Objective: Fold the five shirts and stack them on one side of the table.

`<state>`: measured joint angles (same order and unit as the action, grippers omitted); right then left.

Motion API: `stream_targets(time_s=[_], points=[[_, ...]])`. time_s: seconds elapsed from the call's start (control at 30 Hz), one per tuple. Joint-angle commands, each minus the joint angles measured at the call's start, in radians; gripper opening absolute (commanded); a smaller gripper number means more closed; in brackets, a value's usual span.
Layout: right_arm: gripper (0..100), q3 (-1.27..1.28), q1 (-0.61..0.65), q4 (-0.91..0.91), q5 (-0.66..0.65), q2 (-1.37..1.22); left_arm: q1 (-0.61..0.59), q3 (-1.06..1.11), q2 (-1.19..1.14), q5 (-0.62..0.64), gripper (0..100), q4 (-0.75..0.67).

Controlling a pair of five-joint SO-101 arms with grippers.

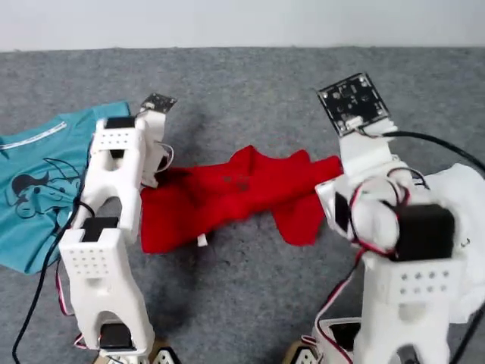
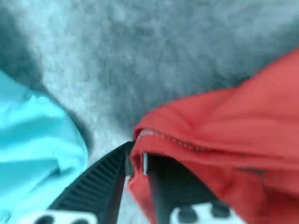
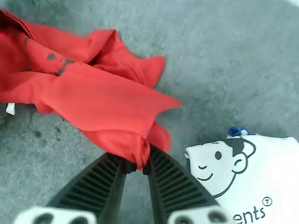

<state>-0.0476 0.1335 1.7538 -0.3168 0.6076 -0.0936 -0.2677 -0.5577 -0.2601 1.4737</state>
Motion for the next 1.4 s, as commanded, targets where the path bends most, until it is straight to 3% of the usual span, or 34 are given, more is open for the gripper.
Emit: stream_targets(time_s=[0.0,0.1,0.23,0.43,0.6,1.0,1.13,1.23,1.37], points=[[1.0,-0.005,-0.019,0.025,-0.008,-0.068,0.035,-0.15,0.175,-0.009,7,0.183],[1.0,-0.005,-0.035,0.025,-0.005,-0.12,0.052,-0.189,0.279,-0.015,15,0.284],[1.0,-0.005,-0.035,0.025,-0.006,-0.145,0.049,-0.016,0.394,-0.043,22,0.281],[1.0,-0.005,-0.035,0.025,-0.003,-0.147,0.071,0.476,0.52,-0.15,22,0.259],[1.0,-0.005,-0.028,0.025,-0.002,-0.147,0.026,0.645,0.516,-0.18,20,0.13],[1.0,-0.005,-0.028,0.033,-0.002,-0.145,0.006,0.664,0.275,-0.192,20,-0.106],[1.0,-0.005,-0.028,0.033,0.0,-0.145,0.006,0.659,0.166,-0.192,11,-0.176],[1.0,-0.005,-0.028,0.033,0.0,-0.145,0.008,0.584,0.13,-0.192,1,-0.106],[1.0,-0.005,-0.028,0.033,0.0,-0.145,0.009,0.453,0.149,-0.189,1,0.006]])
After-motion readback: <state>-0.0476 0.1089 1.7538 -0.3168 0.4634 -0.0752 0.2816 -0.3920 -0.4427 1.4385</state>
